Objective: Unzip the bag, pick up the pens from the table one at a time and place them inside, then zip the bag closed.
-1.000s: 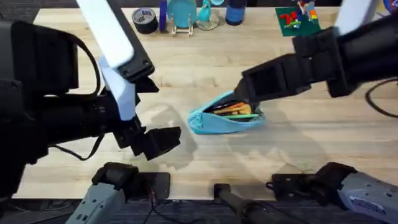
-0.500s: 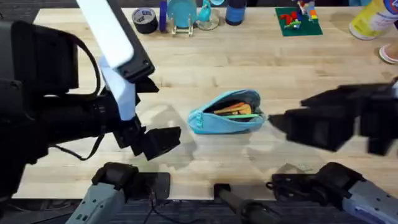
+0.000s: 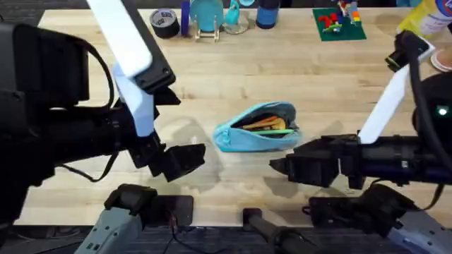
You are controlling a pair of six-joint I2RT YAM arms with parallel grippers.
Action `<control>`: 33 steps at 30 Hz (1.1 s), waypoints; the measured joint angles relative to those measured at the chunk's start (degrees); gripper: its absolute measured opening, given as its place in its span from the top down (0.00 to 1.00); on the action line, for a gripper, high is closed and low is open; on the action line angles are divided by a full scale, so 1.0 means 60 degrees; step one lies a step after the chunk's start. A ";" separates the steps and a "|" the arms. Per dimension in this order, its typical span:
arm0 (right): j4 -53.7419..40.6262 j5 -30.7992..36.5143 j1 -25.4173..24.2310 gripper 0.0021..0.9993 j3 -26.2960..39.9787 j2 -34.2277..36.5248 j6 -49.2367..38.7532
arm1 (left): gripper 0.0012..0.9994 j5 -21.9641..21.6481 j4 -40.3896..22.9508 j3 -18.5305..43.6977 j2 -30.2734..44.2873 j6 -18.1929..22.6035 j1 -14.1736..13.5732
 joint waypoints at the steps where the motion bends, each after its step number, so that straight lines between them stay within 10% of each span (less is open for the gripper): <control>1: 0.0087 -0.0020 0.0000 0.00 -0.0053 0.0000 0.0032 | 0.01 -0.0003 0.0000 0.0000 0.0000 0.0000 -0.0003; 33: 0.3852 0.0437 0.1882 0.00 -0.0911 0.2560 0.1808 | 0.01 0.0000 0.0000 0.0000 0.0000 0.0000 -0.0002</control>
